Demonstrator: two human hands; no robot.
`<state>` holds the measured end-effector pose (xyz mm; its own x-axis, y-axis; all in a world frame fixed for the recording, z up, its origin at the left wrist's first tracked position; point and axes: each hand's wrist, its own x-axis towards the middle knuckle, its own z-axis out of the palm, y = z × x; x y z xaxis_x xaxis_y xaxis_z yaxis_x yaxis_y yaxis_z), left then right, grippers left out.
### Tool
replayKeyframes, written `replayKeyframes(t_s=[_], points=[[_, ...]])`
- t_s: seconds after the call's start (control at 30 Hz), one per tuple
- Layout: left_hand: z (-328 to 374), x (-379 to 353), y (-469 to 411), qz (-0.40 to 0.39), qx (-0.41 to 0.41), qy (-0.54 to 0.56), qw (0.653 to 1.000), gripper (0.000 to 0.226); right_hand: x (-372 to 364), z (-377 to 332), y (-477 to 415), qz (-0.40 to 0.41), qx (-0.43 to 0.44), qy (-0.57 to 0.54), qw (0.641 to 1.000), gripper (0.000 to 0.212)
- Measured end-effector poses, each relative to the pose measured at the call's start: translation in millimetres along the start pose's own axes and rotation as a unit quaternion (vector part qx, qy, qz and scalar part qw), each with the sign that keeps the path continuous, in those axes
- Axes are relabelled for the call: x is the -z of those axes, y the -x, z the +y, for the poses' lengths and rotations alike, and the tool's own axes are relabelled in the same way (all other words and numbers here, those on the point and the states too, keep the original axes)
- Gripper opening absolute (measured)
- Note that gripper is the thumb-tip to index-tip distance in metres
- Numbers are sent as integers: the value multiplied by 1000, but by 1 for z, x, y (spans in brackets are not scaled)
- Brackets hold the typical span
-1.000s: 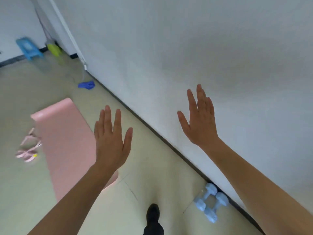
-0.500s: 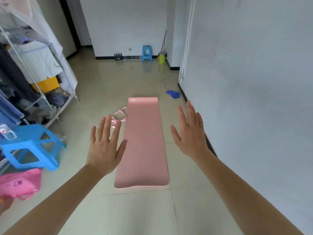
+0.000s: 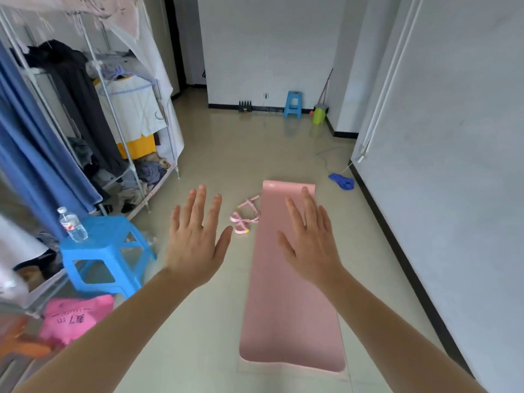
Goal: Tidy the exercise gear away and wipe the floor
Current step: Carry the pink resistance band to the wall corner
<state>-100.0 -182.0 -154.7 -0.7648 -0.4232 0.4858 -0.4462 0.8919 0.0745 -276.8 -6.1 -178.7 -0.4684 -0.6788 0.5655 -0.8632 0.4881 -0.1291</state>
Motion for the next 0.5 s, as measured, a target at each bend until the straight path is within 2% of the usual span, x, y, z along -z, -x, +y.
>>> replayKeyframes(t_s=[0.2, 0.3, 0.5], points=[[-73, -109, -115, -76, -48, -56, 994, 64, -114, 41, -108, -11, -38, 9, 999, 72], [-119, -140, -184, -110, -37, -77, 990, 65, -166, 56, -182, -28, -78, -4, 997, 73], [-211, -160, -324, -74, -40, -93, 992, 63, -240, 49, -343, -64, -103, -21, 992, 74]])
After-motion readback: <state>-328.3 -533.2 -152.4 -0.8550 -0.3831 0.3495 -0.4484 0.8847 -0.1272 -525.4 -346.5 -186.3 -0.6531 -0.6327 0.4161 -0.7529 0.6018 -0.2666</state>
